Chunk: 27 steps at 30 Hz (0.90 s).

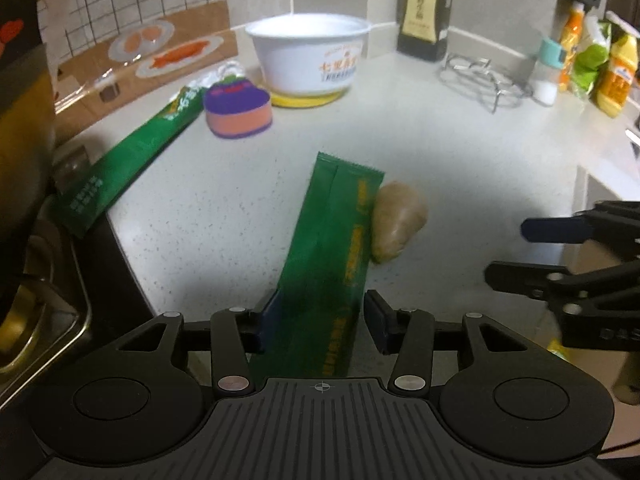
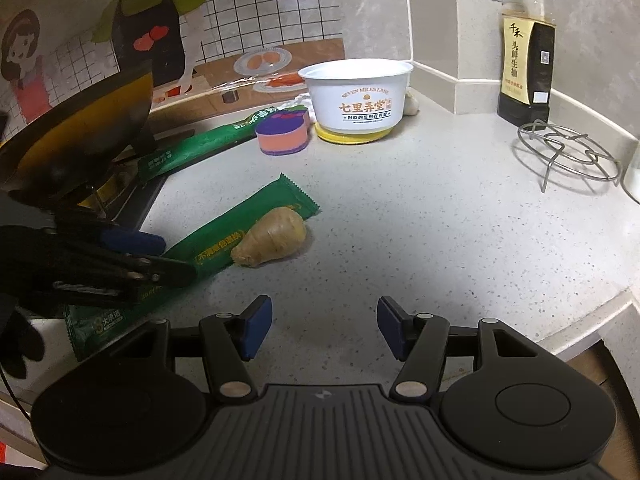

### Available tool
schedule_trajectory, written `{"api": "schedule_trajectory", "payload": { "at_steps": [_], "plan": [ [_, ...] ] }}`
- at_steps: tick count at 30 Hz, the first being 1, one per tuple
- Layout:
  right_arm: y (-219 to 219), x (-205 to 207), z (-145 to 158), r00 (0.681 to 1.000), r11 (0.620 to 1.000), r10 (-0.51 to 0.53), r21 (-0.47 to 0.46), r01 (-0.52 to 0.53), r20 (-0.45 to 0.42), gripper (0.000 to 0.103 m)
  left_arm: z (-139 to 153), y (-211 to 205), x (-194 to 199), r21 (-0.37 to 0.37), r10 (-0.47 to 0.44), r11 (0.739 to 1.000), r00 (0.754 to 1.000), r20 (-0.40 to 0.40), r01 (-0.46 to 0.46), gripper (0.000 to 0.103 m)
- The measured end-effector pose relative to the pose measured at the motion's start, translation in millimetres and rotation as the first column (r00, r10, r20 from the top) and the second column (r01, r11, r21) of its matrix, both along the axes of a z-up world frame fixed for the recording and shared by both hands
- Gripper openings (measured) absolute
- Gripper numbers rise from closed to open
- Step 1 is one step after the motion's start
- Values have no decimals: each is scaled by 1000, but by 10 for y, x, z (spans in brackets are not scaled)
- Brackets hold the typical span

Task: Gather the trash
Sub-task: 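Lift the green packet with the left gripper while the right gripper grasps the ginger root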

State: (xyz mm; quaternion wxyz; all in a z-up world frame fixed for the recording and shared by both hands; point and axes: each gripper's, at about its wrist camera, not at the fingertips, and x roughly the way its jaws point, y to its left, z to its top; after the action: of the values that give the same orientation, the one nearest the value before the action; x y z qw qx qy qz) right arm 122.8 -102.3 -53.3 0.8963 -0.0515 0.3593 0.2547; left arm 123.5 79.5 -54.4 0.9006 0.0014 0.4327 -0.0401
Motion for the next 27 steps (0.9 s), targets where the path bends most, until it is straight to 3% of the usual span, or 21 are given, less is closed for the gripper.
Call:
{"api": "schedule_trajectory", "payload": {
  "at_steps": [5, 7, 8, 10, 12, 21, 27],
  "plan": [
    [77, 14, 15, 1000, 1000, 10, -16, -9, 21, 59, -53, 12, 83, 1, -1, 1000, 1000, 23, 0, 51],
    [117, 39, 18, 999, 1000, -2, -28, 3, 33, 64, -46, 43, 97, -11, -1, 1000, 1000, 21, 1, 41],
    [128, 44, 21, 999, 1000, -10, -28, 11, 37, 67, -29, 52, 98, -18, -2, 1000, 1000, 25, 3, 30],
    [157, 51, 39, 998, 1000, -13, -22, 14, 54, 74, 9, 87, 58, -46, 7, 999, 1000, 23, -6, 26],
    [199, 64, 58, 998, 1000, 17, -22, -16, 66, 75, 30, 135, -5, -85, 19, 996, 1000, 18, -18, 21],
    [644, 342, 39, 995, 995, 83, -69, -79, 63, 75, 107, 415, -395, -259, 154, 954, 988, 5, -148, 17],
    [890, 465, -47, 994, 981, 106, -169, -99, 30, 75, 38, 505, -614, -332, 218, 921, 976, -2, -206, 17]
  ]
}}
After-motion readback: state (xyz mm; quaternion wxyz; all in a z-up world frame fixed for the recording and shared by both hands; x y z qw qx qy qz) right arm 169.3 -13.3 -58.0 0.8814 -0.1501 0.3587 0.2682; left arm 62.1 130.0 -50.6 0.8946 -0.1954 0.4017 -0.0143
